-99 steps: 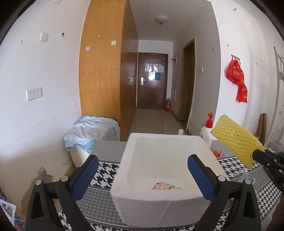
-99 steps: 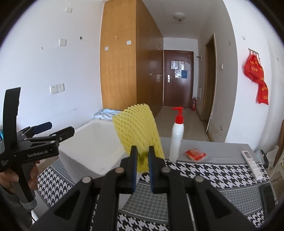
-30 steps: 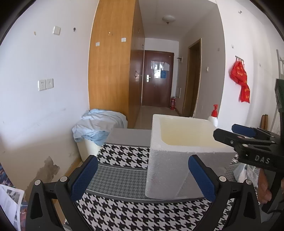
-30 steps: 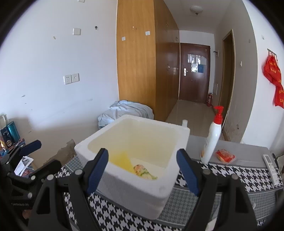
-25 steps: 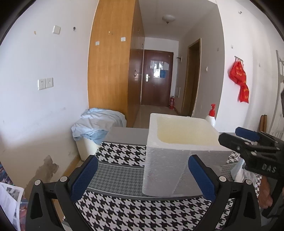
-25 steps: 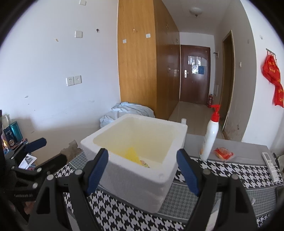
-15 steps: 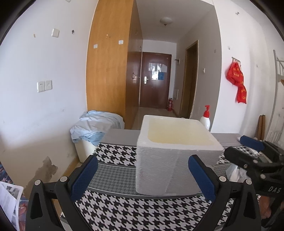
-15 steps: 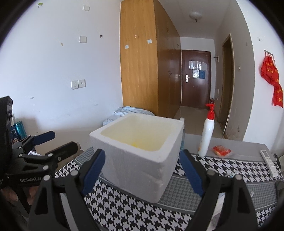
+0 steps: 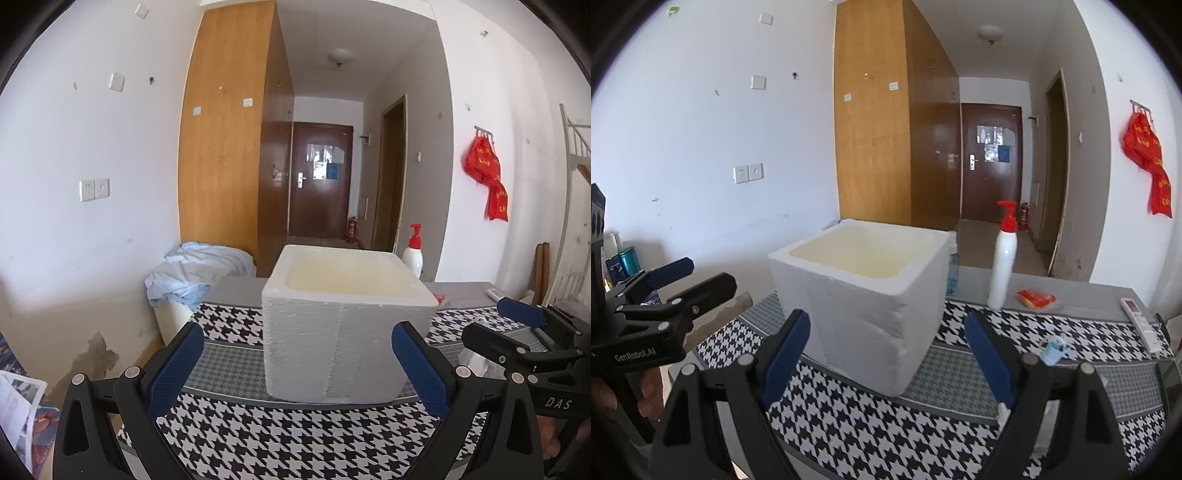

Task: Organize soft objects
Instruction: 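Move both tools back from the box toward the white cloth and grey sock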

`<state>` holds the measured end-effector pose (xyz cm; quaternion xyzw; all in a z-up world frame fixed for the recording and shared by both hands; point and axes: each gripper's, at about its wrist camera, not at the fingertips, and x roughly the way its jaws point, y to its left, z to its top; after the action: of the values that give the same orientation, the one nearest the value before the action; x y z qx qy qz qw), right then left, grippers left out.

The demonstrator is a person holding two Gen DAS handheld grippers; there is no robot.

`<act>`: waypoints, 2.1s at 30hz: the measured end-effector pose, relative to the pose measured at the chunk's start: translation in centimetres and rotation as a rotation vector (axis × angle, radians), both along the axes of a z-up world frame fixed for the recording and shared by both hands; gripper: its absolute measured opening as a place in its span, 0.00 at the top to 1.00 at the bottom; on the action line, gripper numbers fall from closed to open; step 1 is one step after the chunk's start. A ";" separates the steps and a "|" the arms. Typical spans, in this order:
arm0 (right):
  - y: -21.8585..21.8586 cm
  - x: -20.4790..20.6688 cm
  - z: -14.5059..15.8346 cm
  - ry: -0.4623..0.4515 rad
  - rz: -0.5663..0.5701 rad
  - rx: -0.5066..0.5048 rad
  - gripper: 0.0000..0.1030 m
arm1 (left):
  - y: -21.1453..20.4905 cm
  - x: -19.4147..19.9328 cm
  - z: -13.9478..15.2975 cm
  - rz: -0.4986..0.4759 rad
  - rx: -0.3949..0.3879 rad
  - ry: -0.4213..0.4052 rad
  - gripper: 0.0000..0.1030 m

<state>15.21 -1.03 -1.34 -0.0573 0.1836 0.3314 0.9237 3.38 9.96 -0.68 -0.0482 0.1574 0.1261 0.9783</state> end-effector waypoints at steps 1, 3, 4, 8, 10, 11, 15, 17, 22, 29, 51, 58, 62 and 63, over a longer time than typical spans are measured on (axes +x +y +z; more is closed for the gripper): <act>-0.3 0.0 -0.1 0.001 -0.001 0.001 0.14 | -0.1 0.0 -0.1 -0.004 -0.004 -0.001 0.01; -0.7 0.0 -0.3 0.004 -0.011 -0.003 0.14 | -0.3 0.1 -0.4 -0.011 -0.014 0.000 0.01; -1.0 0.1 -0.4 0.005 -0.014 -0.003 0.14 | -0.4 0.2 -0.5 -0.013 -0.015 0.000 0.01; -2.1 0.1 -0.8 0.008 -0.026 -0.003 0.14 | -1.1 0.4 -1.0 -0.028 -0.019 -0.004 0.01; -2.7 0.3 -0.9 0.015 -0.030 0.000 0.14 | -1.4 0.6 -1.1 -0.040 -0.046 -0.004 0.01; -3.2 0.4 -1.0 0.017 -0.035 0.002 0.14 | -1.7 0.8 -1.2 -0.046 -0.059 -0.002 0.01; -4.8 0.6 -1.2 0.016 -0.049 0.004 0.14 | -2.7 1.6 -1.4 -0.051 -0.061 0.009 0.01; -5.6 0.6 -1.3 0.017 -0.053 0.004 0.14 | -3.4 2.2 -1.6 -0.067 -0.080 0.021 0.01; -7.5 1.1 -1.4 0.016 -0.074 0.007 0.14 | -5.5 3.4 -1.4 -0.118 -0.065 0.038 0.01; -9.7 1.6 -1.4 0.019 -0.117 0.010 0.14 | -7.3 4.7 -1.2 -0.164 -0.061 0.038 0.01; -13.5 1.5 -2.9 0.062 -0.268 0.006 0.14 | -11.3 7.1 -2.4 -0.335 -0.033 0.093 0.01; -14.6 1.7 -3.6 0.082 -0.301 0.006 0.14 | -12.4 7.9 -2.9 -0.366 -0.029 0.124 0.01; -15.0 1.7 -4.2 0.096 -0.313 0.005 0.14 | -13.0 8.3 -3.3 -0.390 -0.018 0.147 0.01; -15.0 1.7 -4.3 0.099 -0.316 0.004 0.14 | -13.2 8.4 -3.4 -0.397 -0.014 0.150 0.01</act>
<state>16.88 -16.06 -5.67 -0.0093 0.2347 0.1848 0.9543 11.82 -3.19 -4.06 -0.0134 0.2371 -0.0672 0.9691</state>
